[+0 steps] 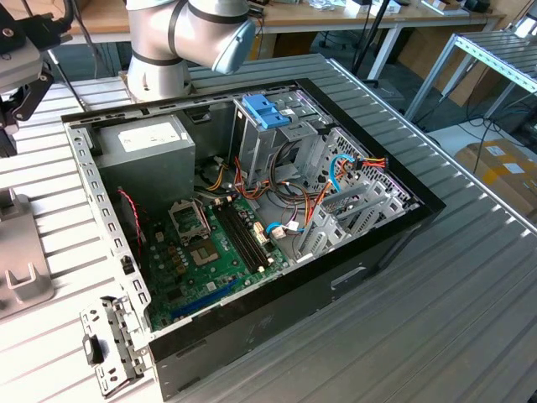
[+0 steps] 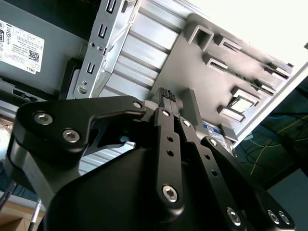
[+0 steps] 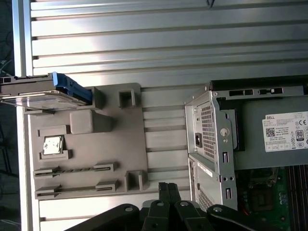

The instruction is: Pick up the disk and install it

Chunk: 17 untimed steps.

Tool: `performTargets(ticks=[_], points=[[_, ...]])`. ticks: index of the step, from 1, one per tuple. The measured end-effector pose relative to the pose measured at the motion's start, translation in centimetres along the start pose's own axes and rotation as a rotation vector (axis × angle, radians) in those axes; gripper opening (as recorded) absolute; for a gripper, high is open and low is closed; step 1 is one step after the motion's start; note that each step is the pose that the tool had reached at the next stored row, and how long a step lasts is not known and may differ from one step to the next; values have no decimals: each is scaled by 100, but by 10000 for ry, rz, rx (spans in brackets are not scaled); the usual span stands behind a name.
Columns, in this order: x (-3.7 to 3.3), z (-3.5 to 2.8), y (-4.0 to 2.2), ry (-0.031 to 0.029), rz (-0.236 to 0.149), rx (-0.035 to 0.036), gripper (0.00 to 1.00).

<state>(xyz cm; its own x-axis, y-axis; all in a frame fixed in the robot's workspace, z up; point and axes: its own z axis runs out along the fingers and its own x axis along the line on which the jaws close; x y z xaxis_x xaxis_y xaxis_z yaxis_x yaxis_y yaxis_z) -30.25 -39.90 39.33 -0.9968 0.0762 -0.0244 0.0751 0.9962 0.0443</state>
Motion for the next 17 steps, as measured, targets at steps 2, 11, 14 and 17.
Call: performTargets(ticks=[2,11,14,17], points=[[13,0,-1,0,0,0,11],[55,-1,-4,0,0,0,11],[68,-2,-5,0,0,0,11],[81,-2,-6,0,0,0,11]])
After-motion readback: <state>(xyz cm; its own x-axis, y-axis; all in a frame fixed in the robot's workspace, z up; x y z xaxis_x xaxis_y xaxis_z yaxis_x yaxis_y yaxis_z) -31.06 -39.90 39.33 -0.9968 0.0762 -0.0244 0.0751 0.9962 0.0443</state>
